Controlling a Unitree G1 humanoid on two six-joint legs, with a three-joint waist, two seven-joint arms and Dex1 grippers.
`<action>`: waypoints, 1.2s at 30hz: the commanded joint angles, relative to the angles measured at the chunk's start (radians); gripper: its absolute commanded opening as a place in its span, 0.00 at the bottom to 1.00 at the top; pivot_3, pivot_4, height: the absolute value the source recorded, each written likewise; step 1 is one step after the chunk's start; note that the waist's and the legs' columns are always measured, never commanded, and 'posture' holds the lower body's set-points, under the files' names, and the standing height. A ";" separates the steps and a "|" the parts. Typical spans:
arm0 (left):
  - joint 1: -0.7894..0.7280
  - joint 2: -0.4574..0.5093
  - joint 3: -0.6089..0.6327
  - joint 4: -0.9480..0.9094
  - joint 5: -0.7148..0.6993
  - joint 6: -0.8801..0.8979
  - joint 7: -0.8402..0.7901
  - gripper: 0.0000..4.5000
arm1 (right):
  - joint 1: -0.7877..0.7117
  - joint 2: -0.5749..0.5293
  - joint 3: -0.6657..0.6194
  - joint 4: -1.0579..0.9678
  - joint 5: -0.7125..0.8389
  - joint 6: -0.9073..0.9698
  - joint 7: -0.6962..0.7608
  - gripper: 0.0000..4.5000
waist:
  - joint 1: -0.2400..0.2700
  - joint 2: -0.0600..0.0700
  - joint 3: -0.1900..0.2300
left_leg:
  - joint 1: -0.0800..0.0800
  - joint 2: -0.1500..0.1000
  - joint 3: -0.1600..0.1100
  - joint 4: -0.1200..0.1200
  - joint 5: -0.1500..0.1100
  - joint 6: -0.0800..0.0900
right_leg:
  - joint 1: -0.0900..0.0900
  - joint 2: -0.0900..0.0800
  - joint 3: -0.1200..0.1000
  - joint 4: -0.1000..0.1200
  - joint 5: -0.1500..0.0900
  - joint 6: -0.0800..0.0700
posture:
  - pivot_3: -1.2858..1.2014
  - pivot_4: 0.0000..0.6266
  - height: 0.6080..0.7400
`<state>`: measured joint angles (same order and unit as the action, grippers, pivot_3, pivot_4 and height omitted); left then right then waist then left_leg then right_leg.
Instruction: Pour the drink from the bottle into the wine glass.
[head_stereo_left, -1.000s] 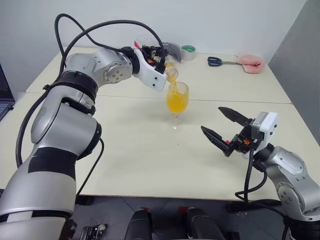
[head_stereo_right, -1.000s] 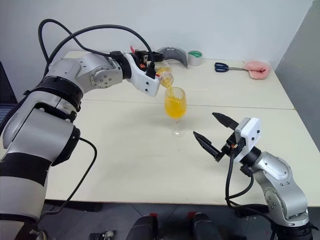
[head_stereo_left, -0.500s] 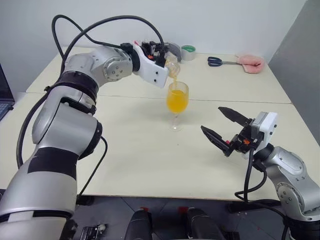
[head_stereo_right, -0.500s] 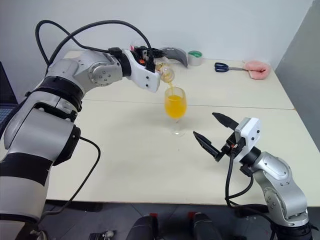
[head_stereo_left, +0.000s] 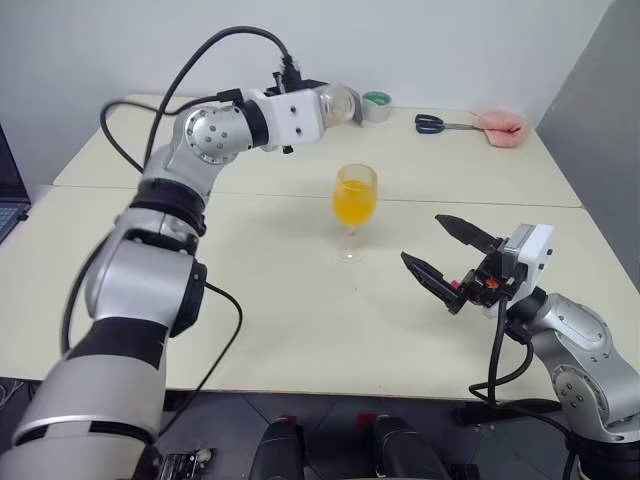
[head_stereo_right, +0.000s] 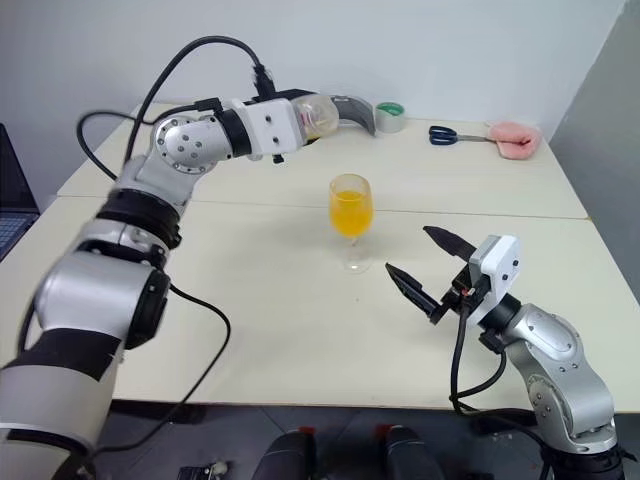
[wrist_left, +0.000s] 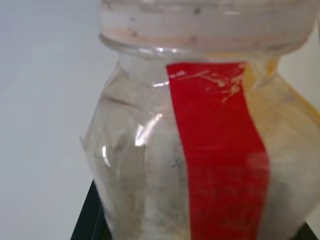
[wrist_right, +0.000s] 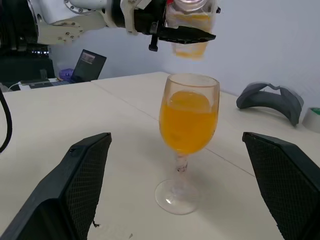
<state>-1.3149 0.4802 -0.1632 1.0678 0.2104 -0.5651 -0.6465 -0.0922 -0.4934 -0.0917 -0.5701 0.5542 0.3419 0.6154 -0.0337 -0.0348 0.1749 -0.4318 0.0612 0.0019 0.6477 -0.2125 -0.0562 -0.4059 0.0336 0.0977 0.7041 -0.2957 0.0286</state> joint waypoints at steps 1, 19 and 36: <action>0.104 -0.014 0.159 -0.211 -0.174 0.306 0.064 0.37 | -0.012 -0.019 -0.004 -0.059 0.049 0.028 0.016 1.00 | -0.004 0.000 0.000 | 0.000 0.000 0.000 0.000 0.000 0.000 | 0.000 0.000 0.000 0.001 0.000 0.000 | 0.52 0.24 1.00; 0.699 -0.123 0.438 -0.627 -0.400 0.705 0.345 0.37 | 0.071 -0.032 0.041 -0.101 0.095 0.071 0.060 1.00 | 0.003 -0.001 -0.002 | 0.001 0.000 -0.003 0.014 0.000 0.000 | 0.002 0.001 -0.001 0.012 0.000 0.000 | 0.52 0.24 1.00; 0.790 -0.125 0.397 -0.675 -0.389 0.712 0.348 1.00 | 0.085 -0.046 0.026 -0.095 0.085 0.082 0.045 1.00 | 0.000 0.000 -0.005 | 0.002 0.000 -0.003 0.013 0.000 0.000 | 0.003 0.001 0.000 0.011 -0.001 0.000 | 0.52 0.24 1.00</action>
<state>-0.5362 0.3490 0.2392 0.4688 -0.1770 0.1217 -0.3114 -0.0137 -0.5318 -0.0392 -0.6272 0.6328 0.4276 0.6682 -0.0333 -0.0350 0.1697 -0.4298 0.0618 -0.0011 0.6603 -0.2128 -0.0560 -0.4033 0.0350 0.0978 0.7155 -0.2964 0.0289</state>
